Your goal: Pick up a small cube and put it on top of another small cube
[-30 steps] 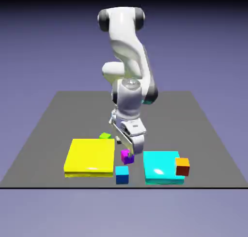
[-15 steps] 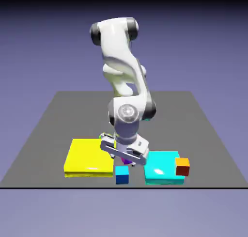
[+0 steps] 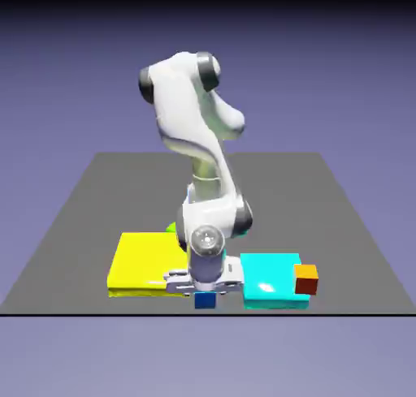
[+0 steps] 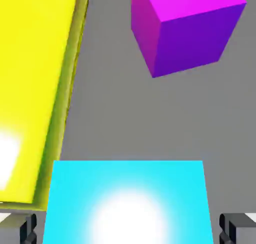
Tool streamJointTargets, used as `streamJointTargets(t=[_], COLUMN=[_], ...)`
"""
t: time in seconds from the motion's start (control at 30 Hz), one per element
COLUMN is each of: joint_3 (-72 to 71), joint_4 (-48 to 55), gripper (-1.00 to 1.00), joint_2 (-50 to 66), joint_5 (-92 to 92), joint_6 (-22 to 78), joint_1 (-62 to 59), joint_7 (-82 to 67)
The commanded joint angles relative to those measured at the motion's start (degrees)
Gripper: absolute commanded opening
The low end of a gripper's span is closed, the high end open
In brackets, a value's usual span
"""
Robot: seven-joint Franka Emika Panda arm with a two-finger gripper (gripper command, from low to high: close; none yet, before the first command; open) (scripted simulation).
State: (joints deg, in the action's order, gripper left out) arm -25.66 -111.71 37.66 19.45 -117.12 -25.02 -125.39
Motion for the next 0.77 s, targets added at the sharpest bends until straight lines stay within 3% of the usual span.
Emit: streamJointTargets(t=[0.0, 0.37, 0.57, 0.6, 0.73], joint_3=[-0.7, -19.9, -18.7, -18.7, -19.9], joint_4=[1.2, 22.3, 14.9, 14.9, 21.1], gripper=[-1.00, -1.00, -1.00, 1.00, 1.00], joint_2=[-1.4, 2.0, 3.8, 3.8, 2.4], joint_5=[-1.1, 14.7, 17.5, 17.5, 15.5], joint_6=[2.5, 27.8, 19.9, 19.9, 26.6], joint_1=[-0.2, 19.7, 17.8, 17.8, 19.5], joint_7=[-0.6, -17.0, -15.1, -15.1, -16.9])
